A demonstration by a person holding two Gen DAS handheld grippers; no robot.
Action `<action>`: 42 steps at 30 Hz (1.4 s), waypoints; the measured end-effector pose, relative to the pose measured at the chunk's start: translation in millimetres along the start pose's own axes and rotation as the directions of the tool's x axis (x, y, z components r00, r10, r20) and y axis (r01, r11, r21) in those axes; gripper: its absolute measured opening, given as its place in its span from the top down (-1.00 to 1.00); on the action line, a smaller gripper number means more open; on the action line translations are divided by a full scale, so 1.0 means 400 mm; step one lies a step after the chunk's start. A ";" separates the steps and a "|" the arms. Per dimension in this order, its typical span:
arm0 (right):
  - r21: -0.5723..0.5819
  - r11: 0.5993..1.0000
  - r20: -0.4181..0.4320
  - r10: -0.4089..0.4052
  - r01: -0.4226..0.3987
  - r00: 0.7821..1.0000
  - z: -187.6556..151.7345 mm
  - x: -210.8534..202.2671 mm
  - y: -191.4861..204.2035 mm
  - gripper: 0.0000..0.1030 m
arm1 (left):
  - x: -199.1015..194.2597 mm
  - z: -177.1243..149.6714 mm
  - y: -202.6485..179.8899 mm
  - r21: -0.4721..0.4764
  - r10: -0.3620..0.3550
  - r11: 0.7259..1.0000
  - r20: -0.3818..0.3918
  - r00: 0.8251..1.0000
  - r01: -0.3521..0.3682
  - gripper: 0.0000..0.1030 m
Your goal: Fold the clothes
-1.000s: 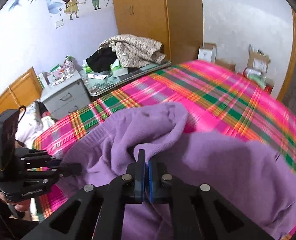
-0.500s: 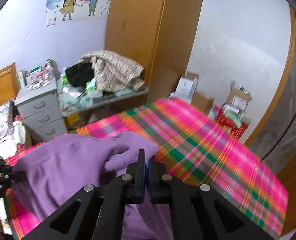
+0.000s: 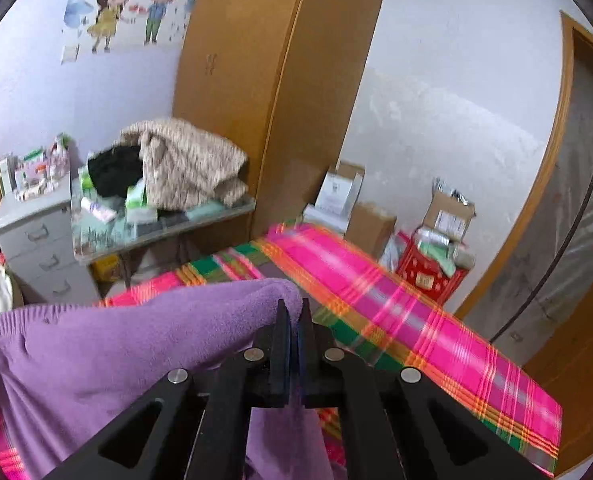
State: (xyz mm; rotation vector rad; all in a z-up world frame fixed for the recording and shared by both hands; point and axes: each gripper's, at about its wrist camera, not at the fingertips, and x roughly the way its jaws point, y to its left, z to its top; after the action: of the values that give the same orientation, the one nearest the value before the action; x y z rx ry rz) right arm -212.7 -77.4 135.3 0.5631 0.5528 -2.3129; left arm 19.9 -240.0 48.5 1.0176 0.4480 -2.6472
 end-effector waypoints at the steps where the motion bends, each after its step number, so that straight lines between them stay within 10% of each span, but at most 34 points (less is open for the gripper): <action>1: -0.003 1.000 0.008 -0.003 0.003 1.000 0.003 0.006 0.003 0.95 | 0.008 0.003 -0.003 0.009 0.005 1.000 -0.004 1.000 -0.005 0.82; 11: 0.021 0.998 -0.379 0.058 -0.054 0.923 -0.164 0.197 -0.002 0.73 | 0.114 -0.034 0.032 -0.010 0.010 1.000 -0.167 0.986 -0.012 0.75; 19: 0.124 0.987 -0.249 0.135 -0.107 0.959 -0.164 0.088 -0.015 0.43 | 0.069 -0.037 0.037 -0.057 0.011 0.998 -0.116 0.993 -0.018 0.70; 28: 0.139 0.957 -0.176 0.277 -0.255 0.945 -0.253 -0.120 0.049 0.43 | 0.027 -0.060 0.053 -0.097 -0.025 0.995 -0.094 0.995 0.016 0.61; 42: 0.167 0.970 -0.200 0.211 -0.179 0.957 -0.471 -0.335 0.065 0.38 | -0.039 -0.093 -0.052 -0.065 -0.112 0.992 -0.031 0.993 0.110 0.61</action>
State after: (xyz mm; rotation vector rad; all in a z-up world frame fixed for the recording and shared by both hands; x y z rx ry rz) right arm -59.2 73.2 46.6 0.9080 0.4076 -2.1278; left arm 45.9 -204.6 36.8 1.0487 0.6089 -2.6974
